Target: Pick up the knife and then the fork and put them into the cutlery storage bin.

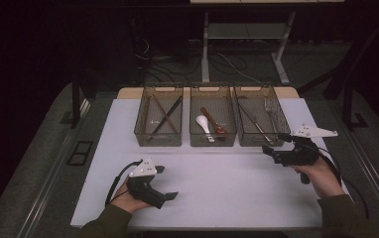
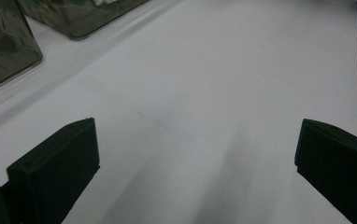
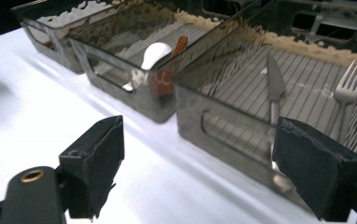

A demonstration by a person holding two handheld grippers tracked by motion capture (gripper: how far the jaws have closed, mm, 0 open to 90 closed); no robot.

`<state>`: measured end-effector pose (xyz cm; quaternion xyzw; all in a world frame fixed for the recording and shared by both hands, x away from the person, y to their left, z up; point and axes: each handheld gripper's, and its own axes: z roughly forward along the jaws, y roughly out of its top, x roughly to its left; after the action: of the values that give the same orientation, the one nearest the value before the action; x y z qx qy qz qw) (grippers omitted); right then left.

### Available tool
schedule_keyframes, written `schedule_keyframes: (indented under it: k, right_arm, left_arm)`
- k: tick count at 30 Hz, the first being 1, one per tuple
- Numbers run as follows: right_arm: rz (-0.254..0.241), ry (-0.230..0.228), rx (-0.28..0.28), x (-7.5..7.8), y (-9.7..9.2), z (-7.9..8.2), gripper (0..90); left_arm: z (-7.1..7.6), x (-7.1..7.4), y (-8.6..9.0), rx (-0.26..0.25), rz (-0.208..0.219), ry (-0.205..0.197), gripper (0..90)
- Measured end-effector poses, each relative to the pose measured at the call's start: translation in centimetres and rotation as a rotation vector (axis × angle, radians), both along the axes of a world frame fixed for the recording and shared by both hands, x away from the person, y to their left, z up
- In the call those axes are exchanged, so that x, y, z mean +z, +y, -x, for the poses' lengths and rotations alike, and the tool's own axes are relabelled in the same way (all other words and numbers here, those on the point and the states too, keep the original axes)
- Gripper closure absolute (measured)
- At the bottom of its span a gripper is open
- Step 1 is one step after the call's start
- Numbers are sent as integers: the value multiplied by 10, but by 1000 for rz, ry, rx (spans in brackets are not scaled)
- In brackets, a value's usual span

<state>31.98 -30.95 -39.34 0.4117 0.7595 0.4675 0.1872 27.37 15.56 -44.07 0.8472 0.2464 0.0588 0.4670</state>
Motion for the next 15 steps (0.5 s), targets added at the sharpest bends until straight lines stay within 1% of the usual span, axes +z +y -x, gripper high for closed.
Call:
schedule_keyframes:
  k: [1,2,4,5,6,8,15]
  right_arm:
    - [-1,7,-1,-1,0,2,171]
    - [0,5,-2,-3,-1,4,171]
    - [-10,12,8,-6,-1,10,169]
    - [-11,16,14,-8,-1,13,124]
    - [-12,26,28,-10,0,15,116]
    - [-6,27,50,-14,1,20,116]
    - [4,33,73,-24,6,33,116]
  left_arm:
    - [0,0,0,1,-1,2,0]
    - [0,0,0,2,-3,3,0]
    - [0,0,0,2,-2,2,0]
    - [0,0,0,0,-3,1,0]
    - [0,0,0,2,-2,2,0]
    - [0,0,0,2,-3,3,0]
    - [1,0,0,2,-2,1,0]
